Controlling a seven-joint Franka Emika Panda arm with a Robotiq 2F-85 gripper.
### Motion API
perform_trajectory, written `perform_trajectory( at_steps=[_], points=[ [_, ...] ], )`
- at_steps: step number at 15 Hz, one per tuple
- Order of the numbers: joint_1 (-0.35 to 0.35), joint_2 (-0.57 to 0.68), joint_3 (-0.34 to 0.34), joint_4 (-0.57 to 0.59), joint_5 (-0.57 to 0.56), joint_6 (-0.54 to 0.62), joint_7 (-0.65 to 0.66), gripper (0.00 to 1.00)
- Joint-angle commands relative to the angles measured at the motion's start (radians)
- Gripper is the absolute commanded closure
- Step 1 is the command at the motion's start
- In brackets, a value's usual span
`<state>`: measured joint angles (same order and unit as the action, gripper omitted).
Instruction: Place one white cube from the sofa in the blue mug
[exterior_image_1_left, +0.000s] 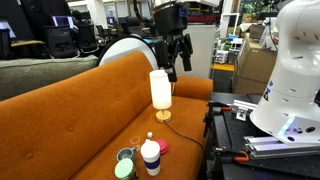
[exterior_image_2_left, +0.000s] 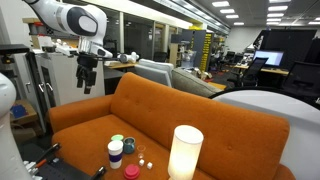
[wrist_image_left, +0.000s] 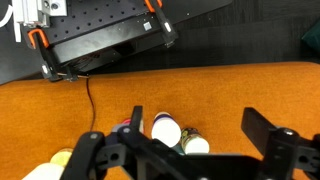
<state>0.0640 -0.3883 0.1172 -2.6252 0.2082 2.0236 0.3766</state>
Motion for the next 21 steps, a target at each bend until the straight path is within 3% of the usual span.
perform_trajectory(
  at_steps=[1, 3, 6, 12, 15, 16, 18, 21],
  points=[
    [-0.005, -0.003, 0.004, 0.002, 0.002, -0.003, 0.000, 0.00],
    [-0.005, -0.005, 0.004, 0.003, 0.002, -0.003, 0.002, 0.00],
    [-0.029, 0.073, 0.021, 0.011, -0.009, 0.081, 0.113, 0.00],
    [-0.067, 0.432, -0.020, 0.063, -0.051, 0.459, 0.306, 0.00],
    [-0.056, 0.598, -0.092, 0.142, -0.025, 0.522, 0.418, 0.00],
    [-0.042, 0.535, -0.091, 0.085, -0.034, 0.524, 0.354, 0.00],
    [-0.039, 0.582, -0.106, 0.109, -0.033, 0.527, 0.355, 0.00],
    [-0.028, 0.556, -0.101, 0.103, -0.035, 0.525, 0.358, 0.00]
  ],
)
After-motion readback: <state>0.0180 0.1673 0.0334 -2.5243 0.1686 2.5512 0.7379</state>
